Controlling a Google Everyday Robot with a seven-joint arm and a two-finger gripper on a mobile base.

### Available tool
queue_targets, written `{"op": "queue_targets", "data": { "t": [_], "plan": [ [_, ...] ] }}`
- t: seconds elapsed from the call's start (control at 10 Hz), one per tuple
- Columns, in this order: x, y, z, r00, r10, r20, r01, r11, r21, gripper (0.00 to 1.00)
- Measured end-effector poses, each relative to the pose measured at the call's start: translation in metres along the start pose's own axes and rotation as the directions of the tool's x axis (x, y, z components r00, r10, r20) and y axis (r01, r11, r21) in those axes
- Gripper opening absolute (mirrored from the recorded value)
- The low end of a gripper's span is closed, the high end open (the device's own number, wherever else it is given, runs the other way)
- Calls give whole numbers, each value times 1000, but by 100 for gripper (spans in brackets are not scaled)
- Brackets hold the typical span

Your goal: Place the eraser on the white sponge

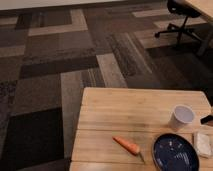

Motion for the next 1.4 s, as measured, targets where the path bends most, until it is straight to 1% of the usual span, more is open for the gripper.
{"op": "queue_targets", "data": {
  "t": [0.1,0.2,0.3,0.5,0.6,0.7,0.8,0.9,1.0,1.1,1.2,1.3,1.4],
  "plan": [
    [3,-2,12,1000,2,7,-2,1000,-15,0],
    [9,-2,21,1000,13,2,-12,999,-35,0],
    [14,-4,30,1000,15,8,-14,999,-52,0],
    [22,-9,49,999,0,33,2,998,-70,0],
    [23,-8,53,999,-10,36,12,997,-70,0],
    [27,-7,61,999,-27,36,29,998,-61,0],
    [29,-7,65,999,-29,37,31,998,-52,0],
    [29,-9,73,999,-26,36,27,999,-35,0],
    [27,-10,75,999,-24,38,25,999,-25,0],
    [23,-9,79,999,-22,48,23,1000,-16,0],
    [22,-4,81,998,-28,53,29,999,-19,0],
    [26,5,84,998,-35,61,38,999,-38,0],
    [29,8,86,997,-34,64,38,998,-53,0]
  ]
}}
